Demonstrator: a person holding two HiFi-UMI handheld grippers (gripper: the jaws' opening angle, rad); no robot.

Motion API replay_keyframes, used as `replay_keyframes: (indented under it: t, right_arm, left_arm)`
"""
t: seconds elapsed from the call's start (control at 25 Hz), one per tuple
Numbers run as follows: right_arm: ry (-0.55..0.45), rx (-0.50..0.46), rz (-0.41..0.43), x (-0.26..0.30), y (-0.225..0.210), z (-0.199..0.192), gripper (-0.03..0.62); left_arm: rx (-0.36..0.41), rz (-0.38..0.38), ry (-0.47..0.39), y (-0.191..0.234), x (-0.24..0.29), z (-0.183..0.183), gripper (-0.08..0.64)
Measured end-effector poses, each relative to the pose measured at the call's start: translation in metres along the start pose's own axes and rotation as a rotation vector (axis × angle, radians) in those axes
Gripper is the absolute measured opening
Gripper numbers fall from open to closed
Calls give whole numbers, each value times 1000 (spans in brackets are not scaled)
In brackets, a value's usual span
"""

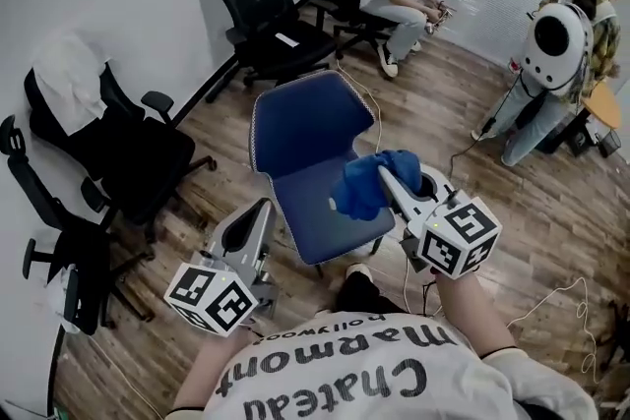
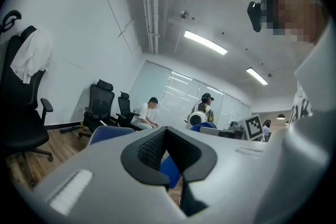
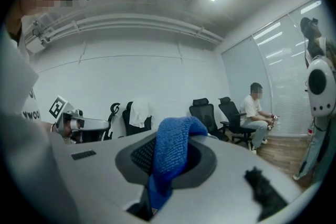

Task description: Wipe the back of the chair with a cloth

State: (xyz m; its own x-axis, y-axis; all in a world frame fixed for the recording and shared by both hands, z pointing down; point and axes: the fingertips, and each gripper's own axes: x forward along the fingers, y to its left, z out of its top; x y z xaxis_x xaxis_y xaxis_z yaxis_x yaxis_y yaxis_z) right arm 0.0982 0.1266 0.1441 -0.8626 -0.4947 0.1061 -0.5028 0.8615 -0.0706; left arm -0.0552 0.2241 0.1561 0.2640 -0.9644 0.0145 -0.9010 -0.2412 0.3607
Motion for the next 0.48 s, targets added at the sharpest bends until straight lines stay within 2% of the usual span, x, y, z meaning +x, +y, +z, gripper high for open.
replay_keyframes:
  t: [0.24,0.48]
  right_arm:
    - [18,24,-48,-18,10,-12,48]
    - [3,89,-74,-27,6,-21,44]
  left_arm:
    - [-35,-31,4,-7,-6,-8,8]
    - [-51,6,-29,2,-13,-11,8]
